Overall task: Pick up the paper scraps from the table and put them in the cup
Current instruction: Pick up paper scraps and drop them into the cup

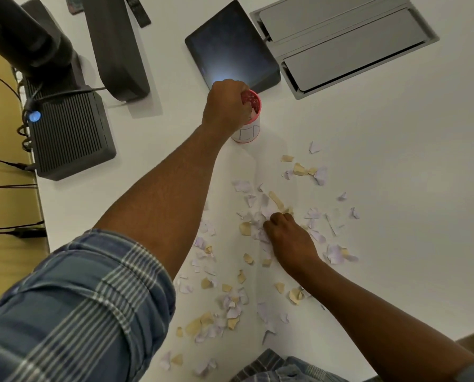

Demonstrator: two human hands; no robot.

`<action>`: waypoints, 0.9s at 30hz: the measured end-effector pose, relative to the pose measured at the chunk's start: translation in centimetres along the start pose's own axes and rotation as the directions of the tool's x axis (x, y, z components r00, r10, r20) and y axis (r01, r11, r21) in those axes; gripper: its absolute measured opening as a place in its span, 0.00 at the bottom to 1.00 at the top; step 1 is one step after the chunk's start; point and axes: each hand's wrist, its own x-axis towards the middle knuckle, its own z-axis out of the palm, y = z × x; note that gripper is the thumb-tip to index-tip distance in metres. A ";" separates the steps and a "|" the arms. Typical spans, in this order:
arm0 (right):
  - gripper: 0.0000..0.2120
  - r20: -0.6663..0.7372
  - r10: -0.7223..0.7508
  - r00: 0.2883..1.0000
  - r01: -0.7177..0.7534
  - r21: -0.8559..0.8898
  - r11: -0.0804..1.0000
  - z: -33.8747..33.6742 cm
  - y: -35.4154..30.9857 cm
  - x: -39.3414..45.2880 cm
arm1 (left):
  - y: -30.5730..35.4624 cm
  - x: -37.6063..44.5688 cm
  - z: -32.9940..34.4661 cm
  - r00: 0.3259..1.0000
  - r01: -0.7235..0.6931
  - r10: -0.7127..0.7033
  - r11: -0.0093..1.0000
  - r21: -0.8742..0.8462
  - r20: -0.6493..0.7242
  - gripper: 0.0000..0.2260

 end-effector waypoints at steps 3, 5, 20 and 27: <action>0.12 0.006 -0.010 1.000 0.010 0.025 1.000 0.0 -0.1 -0.3 | -0.7 -2.0 -0.5 0.974 -0.004 -0.026 0.991 -0.134 -0.225 0.11; 0.12 0.002 -0.015 1.000 0.015 0.029 0.999 -0.1 -0.2 -0.6 | -1.8 -3.9 -0.6 0.941 -0.020 -0.034 0.987 -0.156 -0.337 0.10; 0.05 -0.174 0.138 0.975 -0.052 0.424 0.904 -3.0 -0.4 0.6 | -11.8 -19.8 2.7 0.944 0.165 -0.234 0.945 0.281 0.234 0.23; 0.05 -0.257 0.159 0.953 -0.032 0.437 0.899 -6.1 -0.6 4.2 | -10.3 -24.3 2.4 0.911 0.210 -0.319 0.904 0.371 0.260 0.29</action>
